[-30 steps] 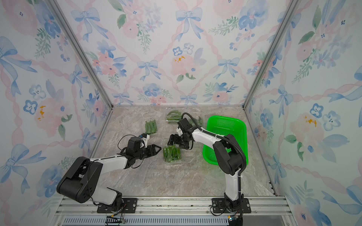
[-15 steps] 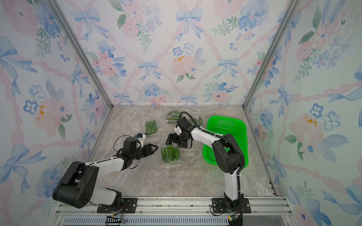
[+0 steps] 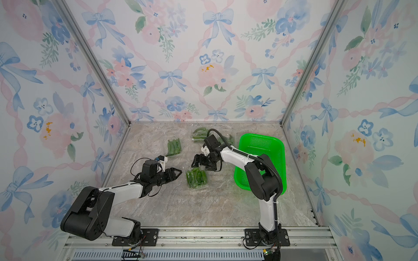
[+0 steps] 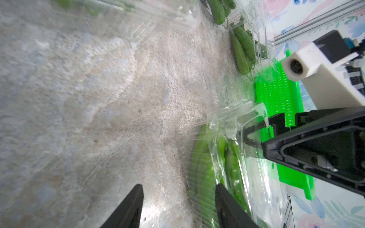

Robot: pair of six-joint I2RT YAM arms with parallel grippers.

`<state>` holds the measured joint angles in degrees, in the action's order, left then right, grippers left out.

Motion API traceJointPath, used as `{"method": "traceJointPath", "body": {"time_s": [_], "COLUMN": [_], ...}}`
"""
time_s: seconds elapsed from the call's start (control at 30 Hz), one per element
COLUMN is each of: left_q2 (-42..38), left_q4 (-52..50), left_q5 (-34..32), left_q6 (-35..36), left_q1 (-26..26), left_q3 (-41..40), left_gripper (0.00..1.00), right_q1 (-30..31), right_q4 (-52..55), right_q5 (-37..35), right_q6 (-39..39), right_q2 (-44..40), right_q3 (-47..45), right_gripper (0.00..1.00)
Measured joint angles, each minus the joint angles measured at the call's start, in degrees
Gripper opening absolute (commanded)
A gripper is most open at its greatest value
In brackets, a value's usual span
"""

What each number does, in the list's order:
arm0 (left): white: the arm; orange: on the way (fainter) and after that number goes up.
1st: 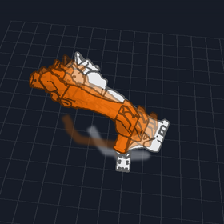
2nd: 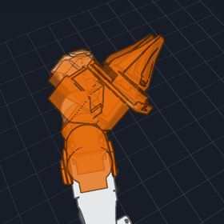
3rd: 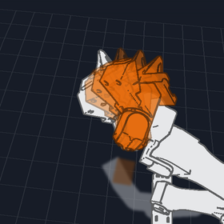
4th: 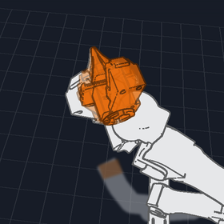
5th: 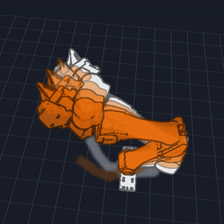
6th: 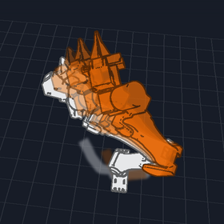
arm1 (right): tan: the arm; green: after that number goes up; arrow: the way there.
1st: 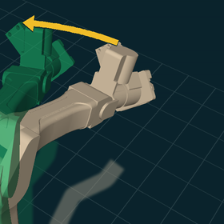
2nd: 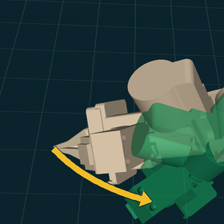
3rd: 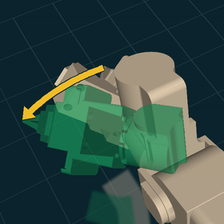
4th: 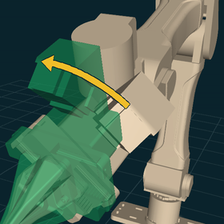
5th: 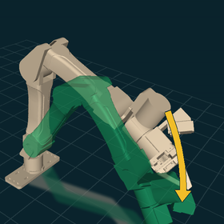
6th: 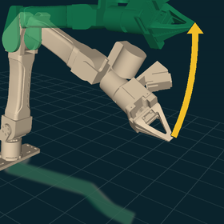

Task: Take small green peppers out of containers
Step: Open the packing box at the center of the board.

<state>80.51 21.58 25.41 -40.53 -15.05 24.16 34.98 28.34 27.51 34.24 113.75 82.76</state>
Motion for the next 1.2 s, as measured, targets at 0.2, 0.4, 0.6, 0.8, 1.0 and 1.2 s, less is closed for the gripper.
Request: {"method": "traceJointPath", "body": {"time_s": [0.2,0.4,0.6,0.8,1.0,1.2], "left_q2": [0.4,0.8,1.5,2.6,2.7,2.7], "left_q4": [0.1,0.2,0.7,1.1,1.7,2.4], "left_q5": [0.1,0.6,1.0,1.3,1.7,2.1], "left_q6": [0.0,0.0,0.0,0.0,0.0,-0.1], "left_q1": [0.0,0.0,0.0,0.0,0.0,0.0], "left_q3": [0.0,0.0,0.0,0.1,0.2,0.3], "left_gripper": [0.61,0.61,0.61,0.61,0.61,0.61], "right_q1": [0.2,0.4,0.6,0.8,0.8,0.9], "right_q4": [0.0,0.0,0.0,0.0,0.0,0.0], "right_q5": [0.0,0.0,0.2,0.4,0.4,0.4], "right_q6": [0.0,0.0,0.0,0.0,0.0,0.0], "right_q2": [0.0,0.6,0.9,1.0,1.8,2.2], "right_q3": [0.1,0.1,0.2,1.1,1.6,1.7], "right_gripper": [0.91,0.91,0.91,0.91,0.9,0.9]}}
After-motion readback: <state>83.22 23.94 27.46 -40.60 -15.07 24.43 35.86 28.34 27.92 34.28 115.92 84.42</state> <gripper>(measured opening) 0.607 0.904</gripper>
